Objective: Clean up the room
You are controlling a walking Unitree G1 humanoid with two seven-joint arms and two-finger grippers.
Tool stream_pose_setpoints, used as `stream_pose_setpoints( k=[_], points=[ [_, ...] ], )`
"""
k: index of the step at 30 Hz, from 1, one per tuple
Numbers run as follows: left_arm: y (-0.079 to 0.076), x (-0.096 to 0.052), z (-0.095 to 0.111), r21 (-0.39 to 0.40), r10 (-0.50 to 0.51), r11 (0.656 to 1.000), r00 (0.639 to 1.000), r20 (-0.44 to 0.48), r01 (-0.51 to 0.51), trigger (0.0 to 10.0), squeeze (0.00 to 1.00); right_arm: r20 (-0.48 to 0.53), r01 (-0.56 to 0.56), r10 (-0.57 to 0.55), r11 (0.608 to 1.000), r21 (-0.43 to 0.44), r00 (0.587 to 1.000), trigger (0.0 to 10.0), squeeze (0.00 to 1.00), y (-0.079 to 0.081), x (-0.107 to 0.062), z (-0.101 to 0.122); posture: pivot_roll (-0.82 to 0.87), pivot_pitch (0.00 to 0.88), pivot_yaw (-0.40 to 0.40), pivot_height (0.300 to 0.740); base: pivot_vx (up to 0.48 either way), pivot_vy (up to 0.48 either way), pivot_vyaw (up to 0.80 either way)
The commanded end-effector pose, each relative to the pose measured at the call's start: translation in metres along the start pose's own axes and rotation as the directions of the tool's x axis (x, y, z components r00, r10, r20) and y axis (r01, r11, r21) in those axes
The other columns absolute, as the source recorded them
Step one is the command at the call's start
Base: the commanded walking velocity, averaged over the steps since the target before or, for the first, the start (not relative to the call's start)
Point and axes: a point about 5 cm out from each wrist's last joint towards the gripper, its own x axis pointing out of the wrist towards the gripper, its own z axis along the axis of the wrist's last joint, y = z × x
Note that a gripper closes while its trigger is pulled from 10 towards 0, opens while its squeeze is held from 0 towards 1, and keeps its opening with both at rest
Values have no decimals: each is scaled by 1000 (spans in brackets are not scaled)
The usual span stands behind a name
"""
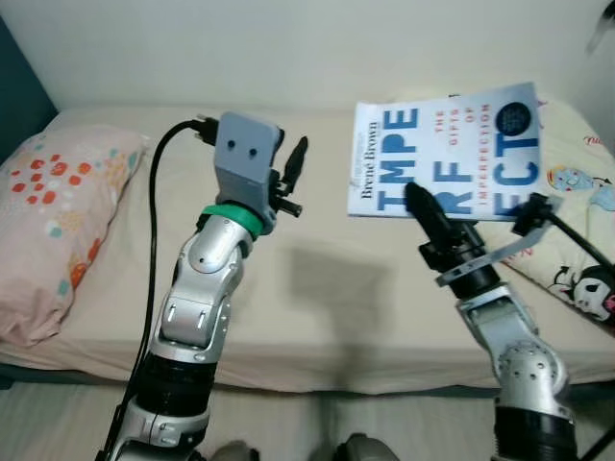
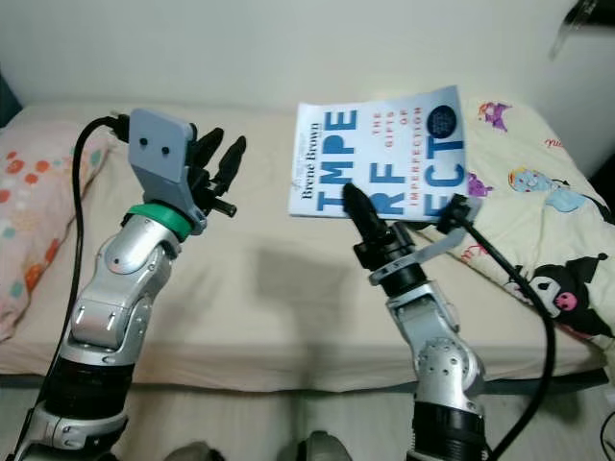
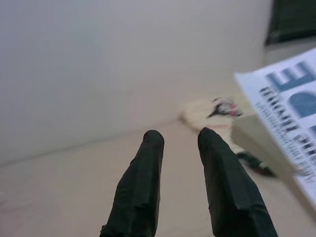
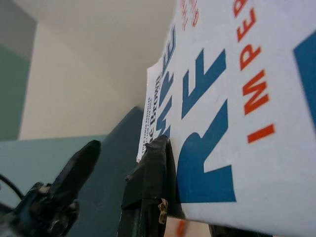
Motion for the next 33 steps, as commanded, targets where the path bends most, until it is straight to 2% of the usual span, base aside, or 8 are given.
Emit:
stream_pose_setpoints(
  k=[1, 33],
  points=[
    [0, 0, -2, -3, -2, 1000, 1000, -8, 2, 10000, 0, 8, -24, 24, 1000, -15, 1000, 10000, 0, 4, 2, 3, -59, 5, 38, 716, 0, 382, 0],
    [-1, 1, -2, 2, -14, 1000, 1000, -7, 14, 10000, 0, 7, -34, 34, 999, -7, 999, 10000, 0, 4, 2, 0, -58, 0, 48, 716, 0, 353, 0]
  ],
)
